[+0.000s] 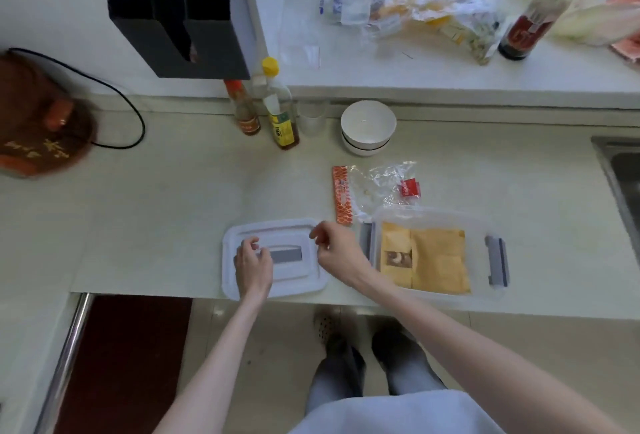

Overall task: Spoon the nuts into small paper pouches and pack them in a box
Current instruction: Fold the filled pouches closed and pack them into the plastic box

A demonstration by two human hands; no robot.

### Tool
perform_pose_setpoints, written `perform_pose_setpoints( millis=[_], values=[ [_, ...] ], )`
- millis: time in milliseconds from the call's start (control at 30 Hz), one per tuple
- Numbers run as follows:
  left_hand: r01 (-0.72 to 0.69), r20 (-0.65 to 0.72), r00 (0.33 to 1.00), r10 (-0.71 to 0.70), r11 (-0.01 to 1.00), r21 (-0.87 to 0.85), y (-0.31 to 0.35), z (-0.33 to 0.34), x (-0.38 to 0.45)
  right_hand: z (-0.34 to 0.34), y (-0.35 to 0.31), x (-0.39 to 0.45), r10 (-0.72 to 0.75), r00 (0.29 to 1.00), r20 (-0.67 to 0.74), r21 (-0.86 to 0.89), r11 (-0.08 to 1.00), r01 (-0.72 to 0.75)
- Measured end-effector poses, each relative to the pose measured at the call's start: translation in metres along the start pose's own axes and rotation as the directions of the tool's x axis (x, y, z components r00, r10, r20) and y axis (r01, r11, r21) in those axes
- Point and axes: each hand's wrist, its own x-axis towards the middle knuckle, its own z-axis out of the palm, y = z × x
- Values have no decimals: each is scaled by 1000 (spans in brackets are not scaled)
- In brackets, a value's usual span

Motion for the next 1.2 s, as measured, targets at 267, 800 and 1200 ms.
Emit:
perform_pose_setpoints(
  millis=[267,800,1200],
  values=[
    [199,-155,969,-191,979,34,-52,-38,19,61,34,32,446,895,-1,-25,895,-446],
    [315,-17,942,-336,900,-300,-42,-79,46,32,-10,46,290,956,-39,-65,954,-292],
    [-230,83,964,252,949,-215,116,-1,-17,-159,38,-9,249,846,-472,33,963,-266]
  ],
)
